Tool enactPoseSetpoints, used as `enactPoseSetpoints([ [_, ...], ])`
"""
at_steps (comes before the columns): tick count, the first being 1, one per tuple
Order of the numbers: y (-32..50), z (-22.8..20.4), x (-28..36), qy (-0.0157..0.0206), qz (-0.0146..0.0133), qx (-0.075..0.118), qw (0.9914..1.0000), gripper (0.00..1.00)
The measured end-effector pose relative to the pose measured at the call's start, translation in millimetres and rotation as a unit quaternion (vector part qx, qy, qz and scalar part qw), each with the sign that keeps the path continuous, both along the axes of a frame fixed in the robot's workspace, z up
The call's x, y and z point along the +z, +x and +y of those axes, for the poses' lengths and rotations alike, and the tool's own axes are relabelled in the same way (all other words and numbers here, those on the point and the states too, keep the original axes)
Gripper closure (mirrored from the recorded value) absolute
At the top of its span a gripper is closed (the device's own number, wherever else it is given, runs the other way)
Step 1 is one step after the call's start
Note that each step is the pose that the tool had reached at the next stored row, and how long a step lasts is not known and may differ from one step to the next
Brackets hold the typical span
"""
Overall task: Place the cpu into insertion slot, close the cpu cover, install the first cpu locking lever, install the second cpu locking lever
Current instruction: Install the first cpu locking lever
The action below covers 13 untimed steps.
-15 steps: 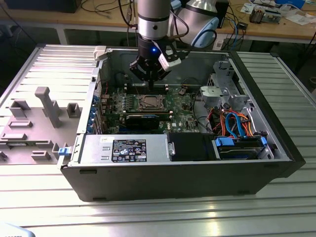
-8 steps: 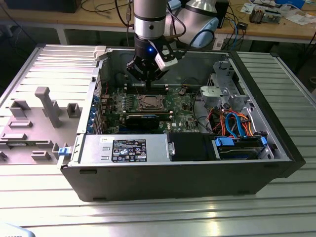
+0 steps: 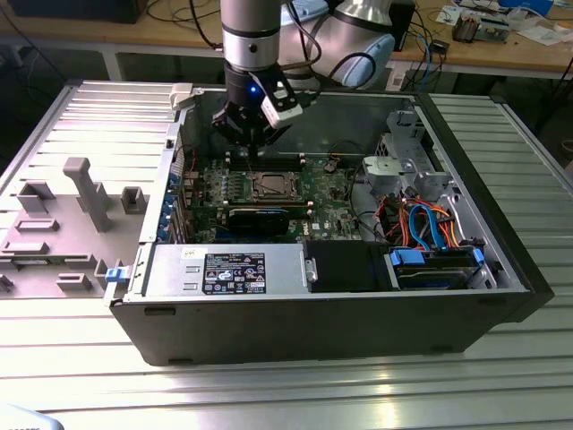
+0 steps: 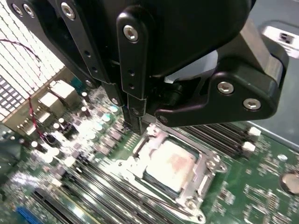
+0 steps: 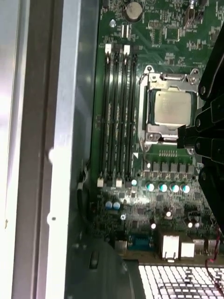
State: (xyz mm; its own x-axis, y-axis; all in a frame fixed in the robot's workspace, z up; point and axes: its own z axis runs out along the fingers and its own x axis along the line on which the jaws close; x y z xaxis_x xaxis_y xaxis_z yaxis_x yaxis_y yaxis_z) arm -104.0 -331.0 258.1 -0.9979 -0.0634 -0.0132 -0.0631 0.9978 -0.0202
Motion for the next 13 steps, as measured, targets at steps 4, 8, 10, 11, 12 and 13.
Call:
enactPoseSetpoints([
  [4,-13.3,2.0,0.0,0.0000,-0.0004,0.000,1.00000,0.89],
  [8,-26.1,9.3,0.0,0.0000,-0.0008,0.000,1.00000,0.89],
  [10,-30.8,16.3,0.0,0.0000,-0.0009,0.000,1.00000,0.89],
  [11,-30.9,18.5,0.0,0.0000,-0.0009,0.000,1.00000,0.89],
  [12,-30.9,20.5,0.0,0.0000,-0.0010,0.000,1.00000,0.89],
  [13,-30.9,22.9,0.0,0.0000,-0.0010,0.000,1.00000,0.89],
])
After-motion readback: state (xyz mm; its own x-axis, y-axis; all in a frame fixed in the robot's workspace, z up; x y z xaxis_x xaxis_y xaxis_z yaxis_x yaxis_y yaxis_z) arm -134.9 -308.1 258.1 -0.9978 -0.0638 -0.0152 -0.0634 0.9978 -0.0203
